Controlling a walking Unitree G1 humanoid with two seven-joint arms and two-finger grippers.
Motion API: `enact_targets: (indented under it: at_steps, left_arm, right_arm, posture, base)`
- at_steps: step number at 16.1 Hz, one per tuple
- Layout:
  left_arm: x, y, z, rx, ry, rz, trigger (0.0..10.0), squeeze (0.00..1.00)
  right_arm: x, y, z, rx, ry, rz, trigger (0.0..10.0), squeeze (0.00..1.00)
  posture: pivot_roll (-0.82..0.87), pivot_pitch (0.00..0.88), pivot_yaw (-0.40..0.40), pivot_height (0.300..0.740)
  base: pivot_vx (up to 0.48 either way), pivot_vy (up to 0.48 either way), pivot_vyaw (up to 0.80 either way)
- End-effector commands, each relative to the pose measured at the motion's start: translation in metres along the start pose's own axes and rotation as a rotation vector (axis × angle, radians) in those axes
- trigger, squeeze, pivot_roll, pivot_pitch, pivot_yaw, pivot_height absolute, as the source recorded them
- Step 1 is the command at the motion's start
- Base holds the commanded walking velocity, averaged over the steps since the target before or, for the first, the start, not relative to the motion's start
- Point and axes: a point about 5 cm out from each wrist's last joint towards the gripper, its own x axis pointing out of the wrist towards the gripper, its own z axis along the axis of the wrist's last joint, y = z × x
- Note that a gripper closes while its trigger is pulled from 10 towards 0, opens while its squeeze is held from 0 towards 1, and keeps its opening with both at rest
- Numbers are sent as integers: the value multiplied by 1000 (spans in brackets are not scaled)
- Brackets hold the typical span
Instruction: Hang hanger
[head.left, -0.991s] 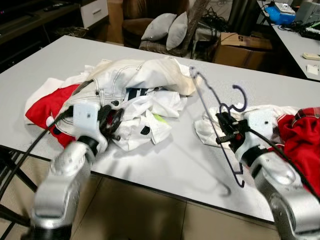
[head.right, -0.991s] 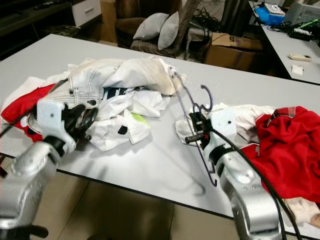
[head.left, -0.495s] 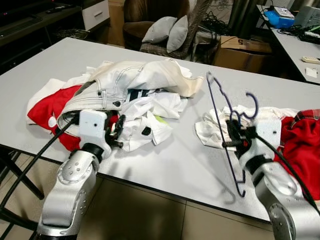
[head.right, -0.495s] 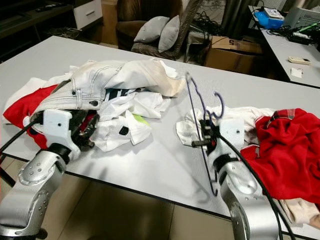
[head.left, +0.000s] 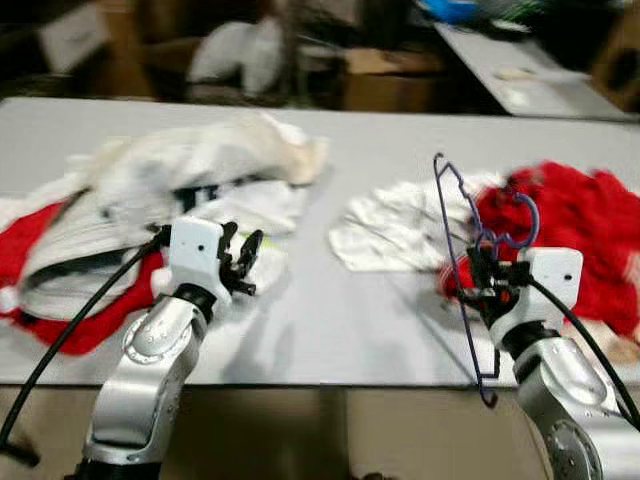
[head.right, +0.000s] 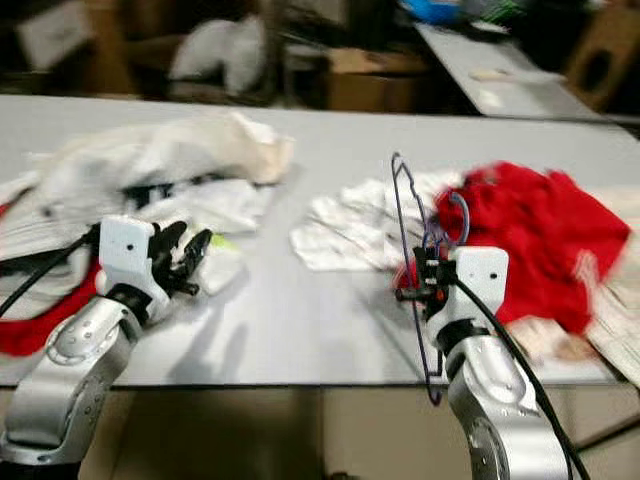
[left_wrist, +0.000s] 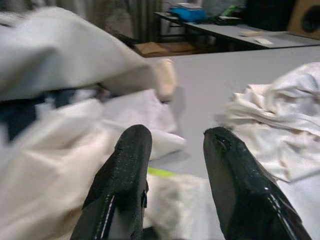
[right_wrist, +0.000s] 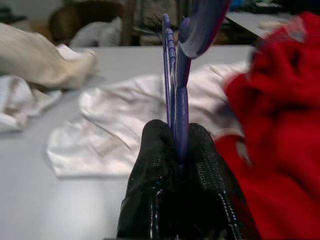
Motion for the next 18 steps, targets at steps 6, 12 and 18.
enact_targets:
  at_steps: [6, 12, 18]
  left_arm:
    - [-1, 0, -2, -4, 6, 6, 10000, 0]
    - [0, 0, -2, 4, 8, 6, 10000, 0]
    - [-1, -3, -6, -27, -11, -7, 10000, 0]
  right_arm:
    - [1, 3, 1, -14, 18, 34, 10000, 0]
    - [0, 3, 1, -27, 24, 41, 10000, 0]
    - [0, 1, -1, -47, 38, 39, 10000, 0]
  posture:
    - [15, 0, -13, 740]
    - [11, 0, -16, 740]
    - [6, 0, -25, 740]
  base:
    - [-137, 0, 0]
    - [-234, 0, 0]
    - [0, 0, -665]
